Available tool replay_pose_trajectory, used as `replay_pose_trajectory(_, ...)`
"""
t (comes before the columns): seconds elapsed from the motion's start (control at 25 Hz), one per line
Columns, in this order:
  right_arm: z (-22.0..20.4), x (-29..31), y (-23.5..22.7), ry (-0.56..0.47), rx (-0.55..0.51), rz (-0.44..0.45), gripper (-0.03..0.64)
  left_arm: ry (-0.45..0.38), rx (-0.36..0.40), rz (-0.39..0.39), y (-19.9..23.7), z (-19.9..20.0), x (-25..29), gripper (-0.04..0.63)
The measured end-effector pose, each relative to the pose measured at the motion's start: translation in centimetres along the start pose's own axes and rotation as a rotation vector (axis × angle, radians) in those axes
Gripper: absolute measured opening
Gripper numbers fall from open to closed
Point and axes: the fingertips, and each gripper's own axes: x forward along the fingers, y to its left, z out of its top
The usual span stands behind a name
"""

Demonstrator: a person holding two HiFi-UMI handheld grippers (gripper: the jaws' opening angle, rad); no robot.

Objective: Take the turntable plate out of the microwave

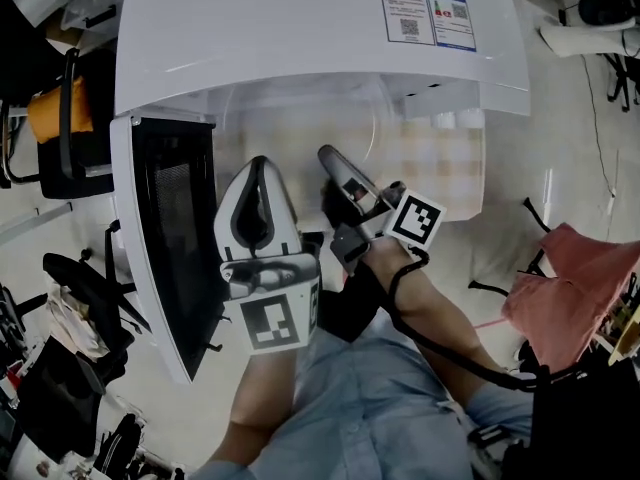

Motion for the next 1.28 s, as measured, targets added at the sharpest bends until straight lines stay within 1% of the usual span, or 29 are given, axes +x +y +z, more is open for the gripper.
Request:
replay_pose_trajectory(0.12, -0.6, -1.5, 1.0, 0.015, -0.006, 0.007, 0.025, -0.038, 0.018, 0.022, -0.6, 1.3, -1.1, 0.008)
replay_pose_trajectory(0.44, -2.4, -5.6, 5.4, 0.047, 0.003, 0.025, 0.025, -0.054, 0.043, 0.047, -2.6, 4.5, -4.6, 0.008)
replay_pose_trajectory(0.72, -2.7, -7.9, 10.3, 0.066, -0.005, 0.053, 0.025, -0.09, 0.052, 0.051, -4.5, 8.8, -6.3, 0.008)
replay_pose_trajectory(1.08, -2.1, -8.1, 16.1, 0.096, -0.052, 0.119, 0.025, -0.161, 0.072, 0.049, -5.6, 13.8, -6.9, 0.008)
replay_pose_trajectory(1.28, -1.0, -7.2, 17.3, 0.093, -0.055, 0.123, 0.025, -0.193, 0.082, 0.044, -5.9, 15.9, -6.4, 0.008)
